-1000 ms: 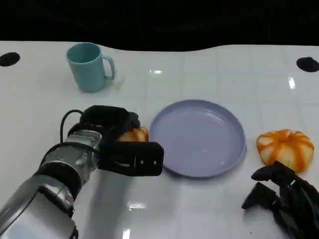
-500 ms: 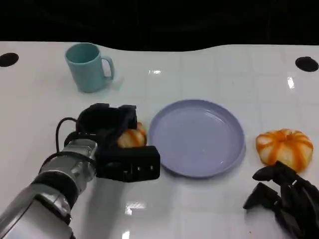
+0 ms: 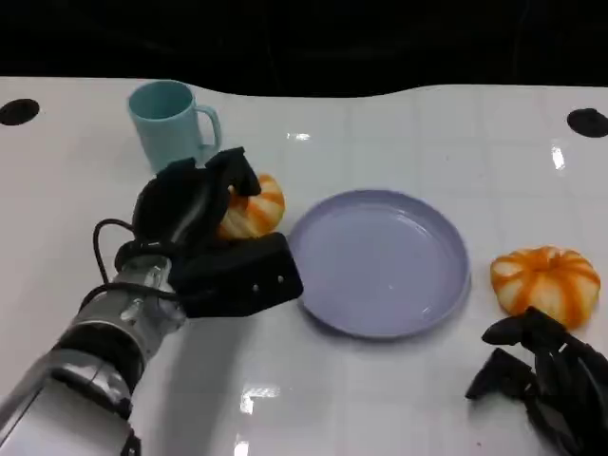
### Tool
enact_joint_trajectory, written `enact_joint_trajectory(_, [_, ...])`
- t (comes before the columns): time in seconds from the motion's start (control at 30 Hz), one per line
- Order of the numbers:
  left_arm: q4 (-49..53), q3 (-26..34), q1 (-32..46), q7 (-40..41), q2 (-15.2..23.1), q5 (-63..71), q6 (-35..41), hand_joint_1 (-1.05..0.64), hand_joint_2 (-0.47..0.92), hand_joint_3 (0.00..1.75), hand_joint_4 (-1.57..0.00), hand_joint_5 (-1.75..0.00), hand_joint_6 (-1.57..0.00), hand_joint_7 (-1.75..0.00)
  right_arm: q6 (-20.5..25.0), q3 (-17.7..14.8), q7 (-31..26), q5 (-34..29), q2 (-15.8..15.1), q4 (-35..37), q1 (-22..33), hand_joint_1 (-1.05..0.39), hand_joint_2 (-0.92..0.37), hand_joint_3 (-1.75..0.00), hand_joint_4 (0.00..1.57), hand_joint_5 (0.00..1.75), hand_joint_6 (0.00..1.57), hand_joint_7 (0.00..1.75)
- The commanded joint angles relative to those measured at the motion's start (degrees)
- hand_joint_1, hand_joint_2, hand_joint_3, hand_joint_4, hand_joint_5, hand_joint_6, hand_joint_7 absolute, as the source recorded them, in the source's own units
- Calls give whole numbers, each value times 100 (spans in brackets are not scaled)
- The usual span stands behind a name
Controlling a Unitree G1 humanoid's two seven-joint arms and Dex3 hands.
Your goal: Grasp the bread from the table and place it into the plate.
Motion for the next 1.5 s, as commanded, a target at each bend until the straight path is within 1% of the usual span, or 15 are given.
enact_joint_trajectory(0.03, [-28,-5,-138,138,68,24,-65,-11,59,106,-87,-175,-66,-175,-34,-23,-4,40,-51,-14,34,-54,-92,-26,64,153,56,123])
enact_joint_trajectory(0.2, [-25,-6,-139,139,68,23,-68,-11,59,107,-87,-175,-66,-175,-34,-23,-4,40,-51,-14,34,-54,-92,-26,64,153,56,123])
enact_joint_trajectory(0.33, [-461,-235,-519,-24,-238,138,-1172,-6,49,125,-93,-175,-74,-175,53,-19,66,68,-85,9,18,-53,-92,-26,64,152,57,123])
enact_joint_trajectory(0.47, [-478,-484,-678,-59,-322,353,-1418,-7,49,129,-94,-175,-75,-175,38,-18,84,45,-97,19,20,-53,-92,-27,65,152,58,122])
enact_joint_trajectory(0.53, [-457,-674,-765,21,-392,557,-1431,-15,57,116,-94,-175,-77,-175,6,-26,105,48,-87,39,23,-53,-92,-26,64,151,57,121])
enact_joint_trajectory(0.63, [-416,-767,-807,79,-430,652,-1464,-17,59,112,-94,-175,-78,-175,11,-32,115,49,-80,38,27,-53,-92,-26,65,152,58,121])
enact_joint_trajectory(0.9, [-265,-926,-962,-458,-554,726,-1493,-22,68,101,-90,-175,-72,-175,-182,-34,198,48,-55,165,-16,-52,-92,-29,64,153,56,124])
enact_joint_trajectory(1.0, [-183,-932,-1005,-850,-633,695,-1379,-23,73,87,-89,-175,-69,-175,-134,-45,124,67,-14,127,0,-53,-92,-27,66,153,58,124])
enact_joint_trajectory(1.27, [-179,-865,-1020,-1293,-675,633,-1256,-19,71,87,-90,-175,-69,-175,-127,-55,98,68,2,124,1,-53,-92,-25,68,150,59,123])
enact_joint_trajectory(1.3, [-116,-837,-1075,-1735,-714,562,-1169,-19,71,87,-89,-175,-69,-175,-131,-56,120,77,1,117,11,-53,-92,-25,68,150,59,123])
enact_joint_trajectory(1.33, [-64,-794,-1119,-2135,-749,476,-1089,-18,69,90,-85,-175,-70,-166,-142,-54,134,77,-2,110,21,-53,-92,-26,67,149,59,122])
enact_joint_trajectory(1.37, [-37,-757,-1148,-2429,-772,410,-1029,-19,67,83,-80,-171,-76,-132,-150,-52,144,76,-3,106,27,-53,-92,-26,67,149,59,122])
enact_joint_trajectory(1.4, [-17,-682,-1165,-2747,-797,296,-950,-19,67,78,-79,-169,-80,-118,-136,-46,149,72,-11,92,33,-53,-92,-26,67,149,58,122])
enact_joint_trajectory(1.47, [-27,-560,-1155,-3103,-805,122,-887,-24,83,43,-70,-136,-83,-54,-135,-39,144,63,-16,80,38,-53,-92,-26,67,149,59,122])
enact_joint_trajectory(1.5, [-37,-534,-1147,-3223,-799,76,-868,-26,87,32,-68,-124,-84,-37,-137,-36,143,60,-15,72,41,-53,-92,-26,67,149,59,122])
